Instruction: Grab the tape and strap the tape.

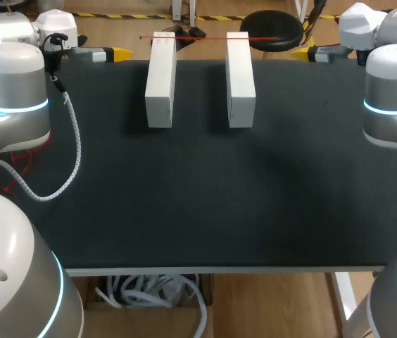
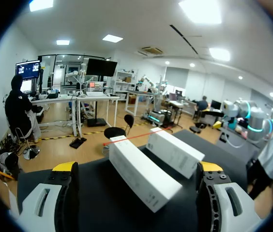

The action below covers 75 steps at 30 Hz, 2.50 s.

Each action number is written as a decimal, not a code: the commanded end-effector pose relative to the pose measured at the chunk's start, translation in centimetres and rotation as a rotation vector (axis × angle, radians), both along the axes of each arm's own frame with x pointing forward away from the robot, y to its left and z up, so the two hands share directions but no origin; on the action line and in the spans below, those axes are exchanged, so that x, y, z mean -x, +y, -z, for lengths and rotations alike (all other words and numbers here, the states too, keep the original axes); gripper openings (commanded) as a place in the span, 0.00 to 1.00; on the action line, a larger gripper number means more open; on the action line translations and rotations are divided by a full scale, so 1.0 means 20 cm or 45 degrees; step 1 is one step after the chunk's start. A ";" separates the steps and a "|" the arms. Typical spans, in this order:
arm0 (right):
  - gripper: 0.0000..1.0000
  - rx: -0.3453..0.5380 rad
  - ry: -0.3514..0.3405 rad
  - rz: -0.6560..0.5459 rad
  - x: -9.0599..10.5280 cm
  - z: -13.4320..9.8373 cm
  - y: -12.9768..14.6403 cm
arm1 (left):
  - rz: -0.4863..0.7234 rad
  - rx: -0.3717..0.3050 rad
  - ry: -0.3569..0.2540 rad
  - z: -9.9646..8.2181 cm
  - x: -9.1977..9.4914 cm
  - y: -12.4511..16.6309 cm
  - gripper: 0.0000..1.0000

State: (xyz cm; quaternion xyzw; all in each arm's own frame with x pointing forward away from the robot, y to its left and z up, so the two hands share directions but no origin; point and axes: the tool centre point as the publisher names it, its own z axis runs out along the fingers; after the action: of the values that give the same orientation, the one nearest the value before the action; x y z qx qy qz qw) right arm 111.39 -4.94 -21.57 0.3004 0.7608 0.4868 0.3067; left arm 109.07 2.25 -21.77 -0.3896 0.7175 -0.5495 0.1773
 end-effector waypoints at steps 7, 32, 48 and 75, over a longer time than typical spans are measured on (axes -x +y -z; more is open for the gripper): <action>1.00 0.000 0.000 -0.001 0.00 0.00 0.00 | -0.002 -0.001 -0.001 0.00 0.00 0.00 1.00; 1.00 0.000 0.000 -0.001 0.00 0.00 0.00 | 0.350 0.017 -0.112 0.06 -0.20 -0.01 1.00; 1.00 0.000 0.000 -0.001 0.00 0.00 0.00 | 0.725 0.131 -0.273 0.12 -0.45 -0.16 1.00; 1.00 0.000 0.000 -0.001 0.00 0.00 0.00 | 1.262 0.194 -0.352 0.31 -0.73 -0.33 1.00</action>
State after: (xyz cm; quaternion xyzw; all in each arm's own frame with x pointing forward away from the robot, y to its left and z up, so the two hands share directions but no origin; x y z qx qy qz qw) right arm 111.39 -4.94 -21.56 0.3005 0.7608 0.4867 0.3066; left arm 122.33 -4.03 -27.07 -0.0476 0.7450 -0.6596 0.0876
